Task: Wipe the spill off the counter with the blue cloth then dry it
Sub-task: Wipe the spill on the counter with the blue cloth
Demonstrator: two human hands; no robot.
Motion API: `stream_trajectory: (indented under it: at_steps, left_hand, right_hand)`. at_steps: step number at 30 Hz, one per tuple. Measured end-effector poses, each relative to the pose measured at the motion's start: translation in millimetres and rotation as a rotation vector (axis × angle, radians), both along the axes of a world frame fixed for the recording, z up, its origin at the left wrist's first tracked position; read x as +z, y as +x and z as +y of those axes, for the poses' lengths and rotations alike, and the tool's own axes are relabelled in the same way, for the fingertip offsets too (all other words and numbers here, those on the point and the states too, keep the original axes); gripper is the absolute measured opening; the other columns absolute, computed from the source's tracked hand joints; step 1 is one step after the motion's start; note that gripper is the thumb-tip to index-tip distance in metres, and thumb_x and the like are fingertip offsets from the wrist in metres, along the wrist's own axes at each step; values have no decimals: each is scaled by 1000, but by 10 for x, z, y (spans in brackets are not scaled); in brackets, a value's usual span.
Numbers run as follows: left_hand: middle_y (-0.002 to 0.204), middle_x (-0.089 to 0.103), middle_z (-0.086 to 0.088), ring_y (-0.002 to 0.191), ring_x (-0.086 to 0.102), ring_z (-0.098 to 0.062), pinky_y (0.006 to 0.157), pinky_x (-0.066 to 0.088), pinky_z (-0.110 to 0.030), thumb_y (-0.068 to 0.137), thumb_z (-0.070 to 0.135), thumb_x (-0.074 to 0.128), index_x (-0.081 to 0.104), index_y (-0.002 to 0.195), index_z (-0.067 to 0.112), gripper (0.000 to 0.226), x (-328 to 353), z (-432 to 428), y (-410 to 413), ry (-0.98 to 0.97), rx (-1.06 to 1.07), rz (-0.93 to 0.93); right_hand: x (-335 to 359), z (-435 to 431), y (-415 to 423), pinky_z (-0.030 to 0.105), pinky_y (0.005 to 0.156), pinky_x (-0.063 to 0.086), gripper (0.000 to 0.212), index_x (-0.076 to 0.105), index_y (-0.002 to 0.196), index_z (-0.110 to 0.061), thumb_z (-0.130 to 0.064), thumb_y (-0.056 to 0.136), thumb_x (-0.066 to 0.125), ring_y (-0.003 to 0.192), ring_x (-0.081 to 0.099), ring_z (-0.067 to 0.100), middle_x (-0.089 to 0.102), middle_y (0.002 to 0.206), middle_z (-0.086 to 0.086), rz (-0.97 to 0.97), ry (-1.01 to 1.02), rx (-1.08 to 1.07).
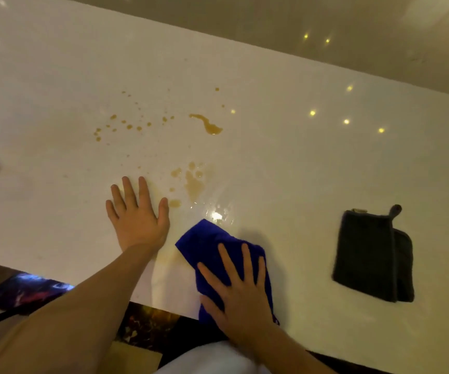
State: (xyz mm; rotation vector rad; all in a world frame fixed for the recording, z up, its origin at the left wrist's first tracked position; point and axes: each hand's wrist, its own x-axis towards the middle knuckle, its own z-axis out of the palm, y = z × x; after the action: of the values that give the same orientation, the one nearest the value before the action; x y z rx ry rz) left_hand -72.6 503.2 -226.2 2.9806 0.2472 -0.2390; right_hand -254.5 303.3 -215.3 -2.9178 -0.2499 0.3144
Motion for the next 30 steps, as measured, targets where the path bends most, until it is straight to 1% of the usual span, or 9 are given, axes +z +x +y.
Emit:
stream_trajectory:
  at_steps: [2,4,7,9,10,14,20,23,30]
  left_hand:
    - [167,-3,-10,152,-10,-32,122,-1,-52,97,63,12,0,158,26,73,1,-27,-17,-4,-2,-8]
    - [167,0,-11,152,-8,-33,122,-1,-52,98,62,13,2,159,25,72,6,-33,-21,-26,1,-14]
    - [167,2,-11,153,-5,-33,122,0,-52,98,58,16,7,159,23,70,1,-7,-30,-42,-11,-26]
    - [167,3,-9,153,-5,-30,123,1,-51,97,56,17,13,158,24,69,3,33,-21,-90,1,-36]
    - [167,4,-8,153,-5,-29,123,1,-50,96,56,17,16,158,25,69,8,28,-46,-112,7,-36]
    - [167,6,-8,153,-4,-30,123,1,-50,95,63,13,17,158,26,73,11,49,-30,-95,-3,-29]
    - [167,8,-11,153,0,-35,122,7,-54,95,66,8,17,158,22,77,-21,40,20,-22,-14,-6]
    - [165,14,-12,152,5,-36,121,12,-55,96,63,16,27,155,21,74,-9,41,36,-19,-4,-8]
    - [166,10,-7,153,0,-31,122,6,-51,96,63,22,26,154,26,69,22,12,64,-18,13,34]
  right_hand:
    - [52,-116,149,77,104,38,78,34,156,-50,-79,85,44,144,29,51,30,168,7,13,-48,51]
    - [54,-51,366,78,101,41,92,36,154,-52,-88,71,51,144,33,53,35,166,11,51,-73,81]
    - [-2,283,660,81,112,18,94,30,158,-50,-90,75,47,151,18,56,24,170,14,43,-21,37]
    - [-41,538,904,79,114,4,91,29,158,-47,-92,79,36,151,14,59,22,170,15,25,9,-142]
    - [-42,627,1006,80,113,2,93,30,158,-46,-94,79,33,150,14,60,23,170,17,28,11,-256]
    - [-53,793,1626,83,110,5,92,38,158,-40,-89,80,38,150,15,61,29,167,23,-18,46,-491]
    - [-109,837,2459,83,110,-6,94,13,164,-44,-87,82,33,154,-5,56,6,173,17,47,42,-758]
    - [-127,793,2819,83,109,-11,95,9,164,-43,-85,84,38,154,-11,55,1,174,18,23,88,-834]
    - [-163,462,3718,83,110,-8,95,2,164,-42,-86,86,34,154,-13,54,-6,173,18,21,79,-884]
